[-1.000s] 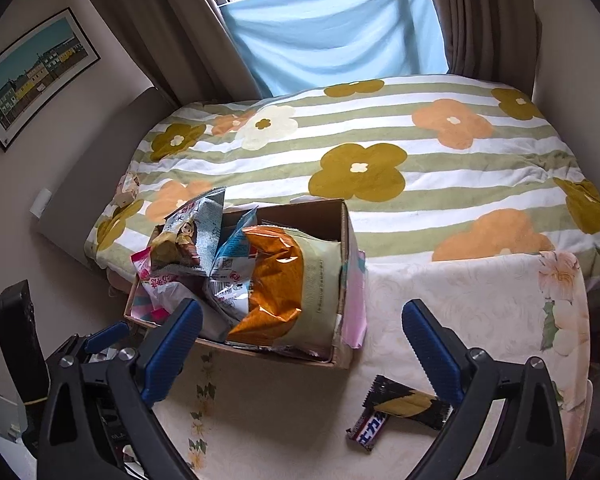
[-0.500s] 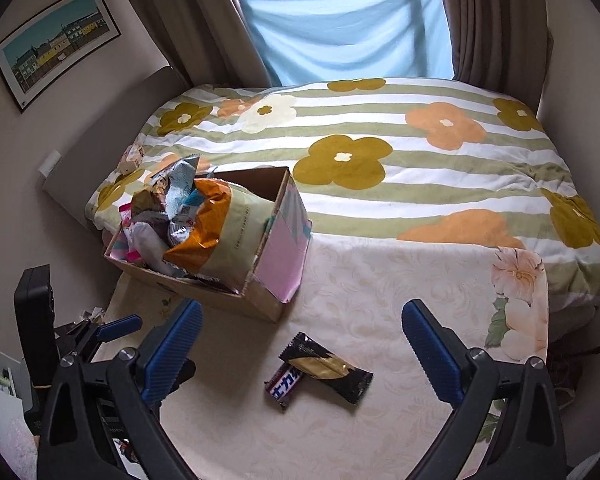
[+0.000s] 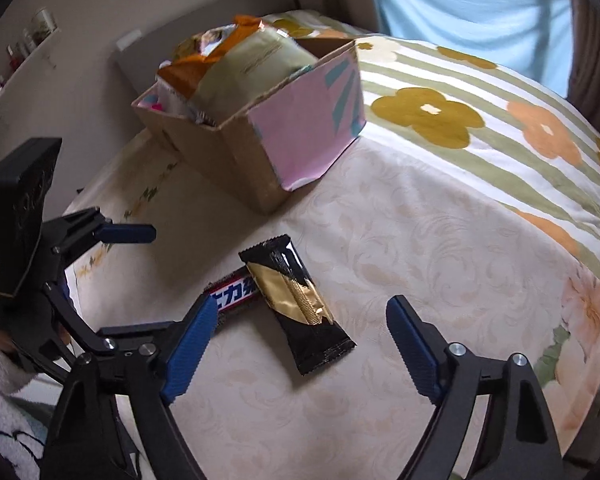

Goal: Organize snacks
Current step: 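Grasp the blue-labelled chocolate bar with the left tool while the right tool grasps the gold-black bar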

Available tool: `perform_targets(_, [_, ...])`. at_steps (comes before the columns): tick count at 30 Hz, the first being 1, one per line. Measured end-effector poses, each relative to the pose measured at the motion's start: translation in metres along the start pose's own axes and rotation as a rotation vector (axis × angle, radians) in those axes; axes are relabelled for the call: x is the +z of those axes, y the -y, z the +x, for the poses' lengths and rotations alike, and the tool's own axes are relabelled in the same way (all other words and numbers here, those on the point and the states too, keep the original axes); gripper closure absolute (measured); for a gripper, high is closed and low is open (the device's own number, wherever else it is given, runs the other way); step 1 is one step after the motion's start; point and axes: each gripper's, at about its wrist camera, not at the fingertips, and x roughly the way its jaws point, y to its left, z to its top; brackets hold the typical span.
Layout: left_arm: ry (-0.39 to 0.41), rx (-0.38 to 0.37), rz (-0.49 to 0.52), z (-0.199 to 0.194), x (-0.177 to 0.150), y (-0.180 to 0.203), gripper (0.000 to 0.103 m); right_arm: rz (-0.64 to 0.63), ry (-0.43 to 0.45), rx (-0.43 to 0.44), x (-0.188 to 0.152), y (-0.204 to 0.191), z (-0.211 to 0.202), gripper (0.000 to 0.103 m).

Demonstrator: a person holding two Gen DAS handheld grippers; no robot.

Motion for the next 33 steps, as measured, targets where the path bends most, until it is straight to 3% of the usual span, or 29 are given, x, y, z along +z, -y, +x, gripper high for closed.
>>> perform_targets(5, [0.000, 0.014, 0.000, 0.013, 0.000, 0.000, 0.000, -0.082, -0.021, 0.053, -0.001, 0.004, 0.029, 0.032])
perform_targets(13, [-0.006, 0.004, 0.010, 0.026, 0.003, 0.004, 0.001, -0.180, -0.037, 0.089, -0.001, -0.006, 0.042, 0.052])
perform_targets(18, [-0.018, 0.004, 0.019, 0.032, 0.003, 0.006, 0.003, -0.205, -0.032, 0.077, -0.005, -0.006, 0.042, 0.071])
perform_targets(25, [-0.039, -0.008, 0.025, 0.042, 0.009, 0.009, 0.008, -0.183, -0.010, 0.073, -0.007, -0.004, 0.037, 0.075])
perform_targets(28, [-0.053, -0.015, 0.040, 0.047, 0.015, 0.013, 0.023, -0.149, 0.012, 0.071, -0.008, 0.000, 0.030, 0.075])
perform_targets(33, [-0.053, -0.012, 0.071, 0.051, 0.023, 0.019, 0.030, -0.121, 0.027, 0.070, -0.012, 0.004, 0.021, 0.075])
